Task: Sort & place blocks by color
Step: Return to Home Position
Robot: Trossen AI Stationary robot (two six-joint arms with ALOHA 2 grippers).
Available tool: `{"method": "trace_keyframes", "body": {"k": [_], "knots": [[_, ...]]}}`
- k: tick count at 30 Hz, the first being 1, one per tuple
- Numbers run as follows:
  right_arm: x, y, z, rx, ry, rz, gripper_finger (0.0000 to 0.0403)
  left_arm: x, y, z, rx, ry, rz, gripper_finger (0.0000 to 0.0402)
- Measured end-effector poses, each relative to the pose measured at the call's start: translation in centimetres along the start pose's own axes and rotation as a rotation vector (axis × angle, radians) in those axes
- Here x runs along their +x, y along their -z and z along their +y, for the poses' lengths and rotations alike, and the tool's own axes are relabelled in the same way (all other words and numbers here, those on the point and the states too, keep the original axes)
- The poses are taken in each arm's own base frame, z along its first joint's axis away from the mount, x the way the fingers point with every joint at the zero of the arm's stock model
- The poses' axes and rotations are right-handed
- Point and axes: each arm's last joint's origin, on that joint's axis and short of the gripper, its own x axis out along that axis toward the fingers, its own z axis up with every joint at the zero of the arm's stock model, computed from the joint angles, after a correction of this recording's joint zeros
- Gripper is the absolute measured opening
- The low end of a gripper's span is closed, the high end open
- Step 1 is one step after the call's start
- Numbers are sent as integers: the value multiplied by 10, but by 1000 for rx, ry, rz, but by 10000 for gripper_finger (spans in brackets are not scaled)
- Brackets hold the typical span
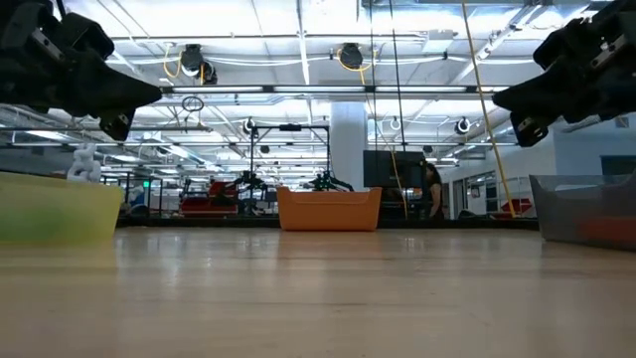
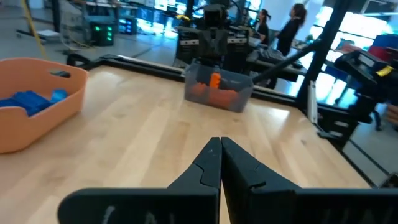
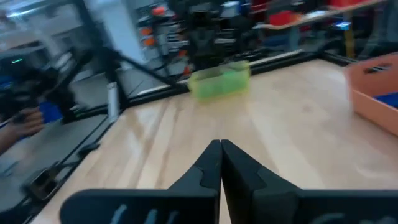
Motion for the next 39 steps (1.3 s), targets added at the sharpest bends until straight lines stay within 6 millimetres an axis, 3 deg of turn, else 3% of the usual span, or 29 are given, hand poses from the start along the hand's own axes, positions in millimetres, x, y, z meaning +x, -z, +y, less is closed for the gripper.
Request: {"method": "trace_keyframes", "body": {"k": [16, 25, 39], "knots": [[1, -2, 13, -81, -41, -47, 0, -3, -1, -3, -8, 4, -13, 3], [0, -4, 13, -136, -34, -72, 0, -12, -2, -2, 82, 20, -26, 3], [-1, -6, 14, -127, -41, -91, 0, -21, -3, 4, 83, 82, -36, 3]]}}
